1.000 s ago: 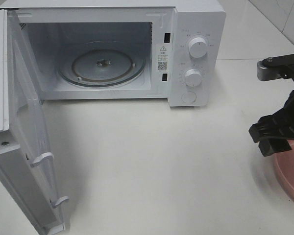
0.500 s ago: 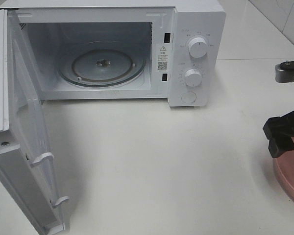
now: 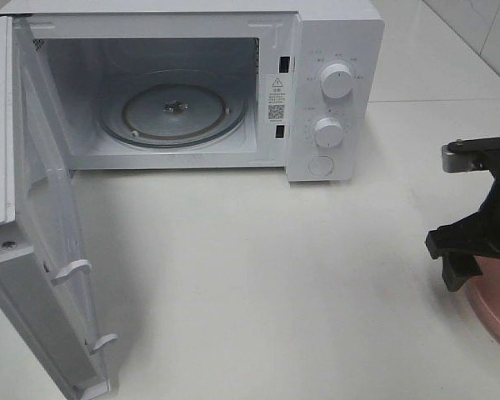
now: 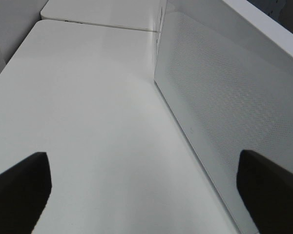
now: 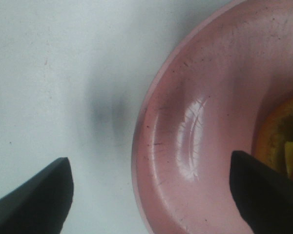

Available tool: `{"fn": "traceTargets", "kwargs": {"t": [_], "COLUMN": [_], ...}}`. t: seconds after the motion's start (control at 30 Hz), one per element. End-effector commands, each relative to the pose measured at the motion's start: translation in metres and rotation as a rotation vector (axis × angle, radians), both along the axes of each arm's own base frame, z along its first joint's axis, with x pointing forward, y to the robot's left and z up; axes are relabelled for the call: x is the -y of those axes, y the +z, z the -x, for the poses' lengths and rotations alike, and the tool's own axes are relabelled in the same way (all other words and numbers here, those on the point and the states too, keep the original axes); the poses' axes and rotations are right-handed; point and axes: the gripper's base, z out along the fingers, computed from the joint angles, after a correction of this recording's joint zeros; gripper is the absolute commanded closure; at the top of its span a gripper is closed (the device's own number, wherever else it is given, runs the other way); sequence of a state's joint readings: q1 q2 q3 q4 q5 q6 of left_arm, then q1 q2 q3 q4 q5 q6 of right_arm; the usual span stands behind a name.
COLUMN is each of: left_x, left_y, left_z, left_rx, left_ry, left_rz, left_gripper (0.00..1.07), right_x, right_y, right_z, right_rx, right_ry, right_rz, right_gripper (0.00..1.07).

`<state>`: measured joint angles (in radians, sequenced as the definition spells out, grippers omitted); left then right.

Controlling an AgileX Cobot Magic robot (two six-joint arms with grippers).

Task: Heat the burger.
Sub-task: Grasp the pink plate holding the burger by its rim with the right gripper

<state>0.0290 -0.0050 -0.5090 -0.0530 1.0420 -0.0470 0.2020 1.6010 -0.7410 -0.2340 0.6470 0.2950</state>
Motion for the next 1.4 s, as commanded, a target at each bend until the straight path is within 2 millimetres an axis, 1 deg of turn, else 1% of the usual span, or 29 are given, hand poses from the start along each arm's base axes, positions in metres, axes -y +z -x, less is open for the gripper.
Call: {"fn": "traceTargets", "kwargs": {"t": [0.03, 0.4, 0.53, 0.73, 0.87, 1.1, 1.13, 1.17, 1.2, 1.23, 1.27, 1.3, 1.33, 1.4], "left_x": [0.0, 0.0, 0.0, 0.0, 0.0, 0.0, 0.0, 0.0, 0.0, 0.0, 0.0, 0.0, 0.0, 0.0], "left_y": [-0.001, -0.001, -0.001, -0.001, -0.001, -0.001, -0.001, -0.001, -0.001, -0.001, -0.001, -0.001, -0.001, -0.001], "left_z": [0.002, 0.002, 0.002, 0.002, 0.002, 0.002, 0.002, 0.002, 0.002, 0.002, 0.002, 0.002, 0.002, 0.002], "left_rx": [0.023, 0.023, 0.023, 0.023, 0.023, 0.023, 0.023, 0.023, 0.023, 0.023, 0.023, 0.023, 0.023, 0.023], "left_ry": [-0.003, -0.003, -0.003, -0.003, -0.003, -0.003, -0.003, -0.003, -0.003, -0.003, -0.003, -0.003, -0.003, -0.003], "left_rz": [0.0, 0.0, 0.0, 0.0, 0.0, 0.0, 0.0, 0.0, 0.0, 0.0, 0.0, 0.0, 0.0, 0.0], "left_gripper": [0.09, 0.09, 0.09, 0.09, 0.09, 0.09, 0.09, 0.09, 0.09, 0.09, 0.09, 0.09, 0.09, 0.09], "right_x": [0.001, -0.002, -0.002, -0.003, -0.003, -0.003, -0.003, -0.003, -0.003, -0.003, -0.003, -0.002, -0.002, -0.002], "right_y": [-0.005, -0.022, -0.033, -0.04, -0.051, -0.053, -0.053, -0.053, -0.053, -0.053, -0.053, -0.053, -0.053, -0.053], "right_z": [-0.001, -0.008, -0.009, -0.011, -0.01, -0.01, -0.01, -0.009, -0.009, -0.009, -0.009, -0.009, -0.009, -0.009], "right_rx": [0.002, 0.003, -0.032, -0.039, -0.08, -0.09, -0.09, -0.093, -0.093, -0.094, -0.094, -0.096, -0.096, -0.101], "right_ry": [-0.018, -0.044, -0.046, -0.049, -0.051, -0.056, -0.056, -0.069, -0.069, -0.071, -0.071, -0.074, -0.074, -0.071], "right_rz": [-0.006, -0.022, -0.019, -0.021, -0.012, -0.01, -0.01, -0.008, -0.008, -0.007, -0.007, -0.006, -0.006, 0.0], "right_gripper": [0.27, 0.29, 0.29, 0.3, 0.31, 0.32, 0.34, 0.39, 0.39, 0.43, 0.43, 0.54, 0.54, 0.78]}}
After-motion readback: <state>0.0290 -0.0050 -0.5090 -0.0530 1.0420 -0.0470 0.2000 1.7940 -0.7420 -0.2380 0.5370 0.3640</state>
